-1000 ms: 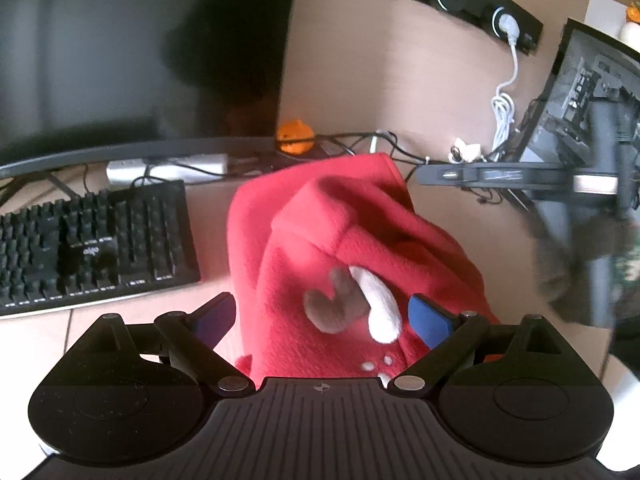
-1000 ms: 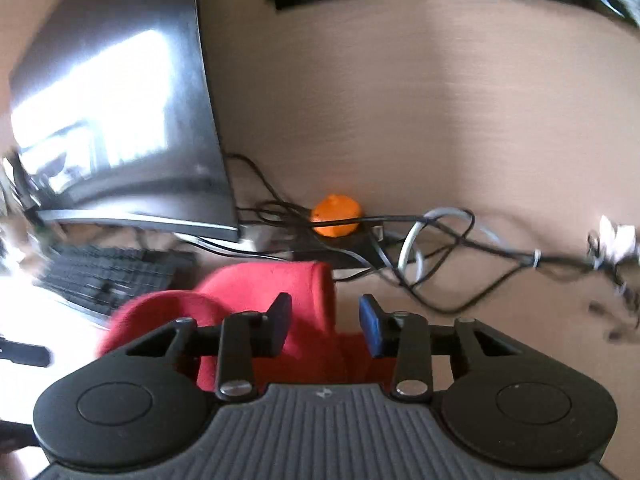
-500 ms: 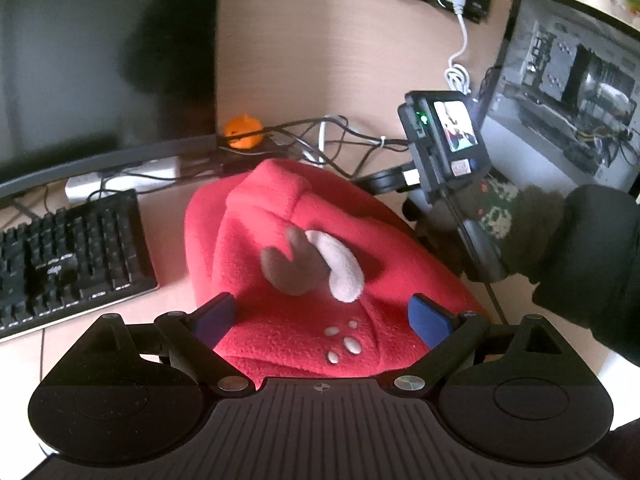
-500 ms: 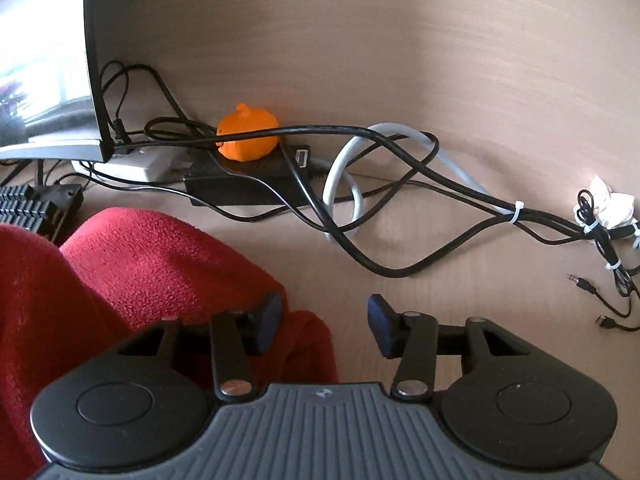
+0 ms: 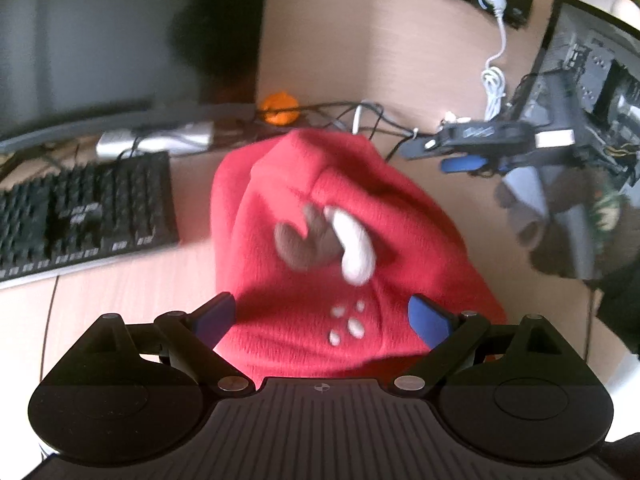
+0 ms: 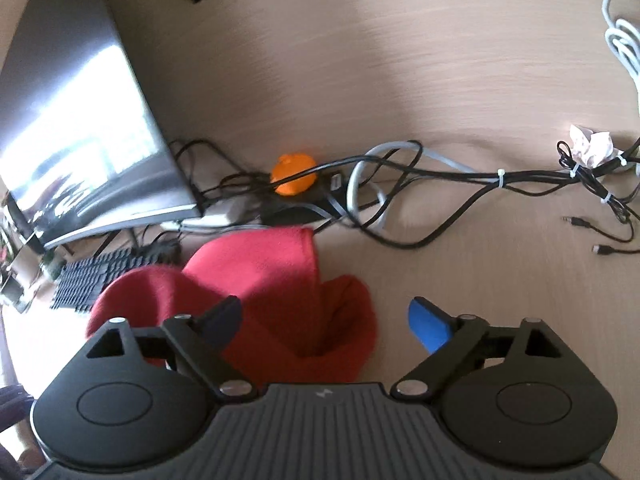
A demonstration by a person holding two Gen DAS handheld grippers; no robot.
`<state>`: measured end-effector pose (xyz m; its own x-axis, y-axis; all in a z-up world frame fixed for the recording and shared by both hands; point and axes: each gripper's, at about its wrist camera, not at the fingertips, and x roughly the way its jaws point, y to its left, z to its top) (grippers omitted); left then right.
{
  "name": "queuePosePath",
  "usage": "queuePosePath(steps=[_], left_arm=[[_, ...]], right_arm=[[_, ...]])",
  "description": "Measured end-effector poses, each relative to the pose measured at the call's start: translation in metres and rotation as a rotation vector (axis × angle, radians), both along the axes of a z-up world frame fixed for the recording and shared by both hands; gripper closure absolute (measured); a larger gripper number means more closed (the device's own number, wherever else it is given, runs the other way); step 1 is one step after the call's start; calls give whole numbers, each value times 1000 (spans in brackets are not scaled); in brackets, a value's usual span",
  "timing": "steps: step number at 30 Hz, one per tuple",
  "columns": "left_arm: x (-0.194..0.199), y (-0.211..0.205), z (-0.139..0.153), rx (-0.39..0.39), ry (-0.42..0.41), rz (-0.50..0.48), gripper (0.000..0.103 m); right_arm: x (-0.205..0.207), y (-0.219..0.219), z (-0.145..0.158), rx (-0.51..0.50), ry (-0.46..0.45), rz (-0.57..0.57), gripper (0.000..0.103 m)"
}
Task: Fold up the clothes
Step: 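Release the bundle and press the hood flat with both grippers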
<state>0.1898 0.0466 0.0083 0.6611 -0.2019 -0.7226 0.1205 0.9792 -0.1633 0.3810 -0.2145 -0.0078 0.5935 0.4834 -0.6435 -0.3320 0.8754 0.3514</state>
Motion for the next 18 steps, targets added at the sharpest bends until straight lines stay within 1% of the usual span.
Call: queuePosePath(steps=[2, 6, 8, 10, 12, 14, 16, 18], left_arm=[[-5, 0, -5, -4, 22, 17, 7], [-10, -4, -16, -17, 66, 34, 7], [-10, -5, -24, -61, 98, 40, 7], [-9, -9, -32, -68, 116, 48, 7], [-8, -13, -39, -73, 133, 57, 7], [-7, -17, -45, -74, 142, 64, 6], [-7, -16, -45, -83, 142, 79, 6], [-7, -13, -45, -97, 142, 96, 6]], right_arm=[[-10, 3, 6, 20, 5, 27, 4], [-23, 9, 13, 66, 22, 95, 0], [-26, 14, 11, 81, 46, 125, 0], [-27, 20, 0, 117, 124, 162, 0], [-28, 27, -15, 161, 226, 194, 0], [-32, 32, -24, 158, 232, 193, 0], [-37, 38, -23, 126, 205, 207, 0], [-37, 39, -24, 133, 211, 216, 0]])
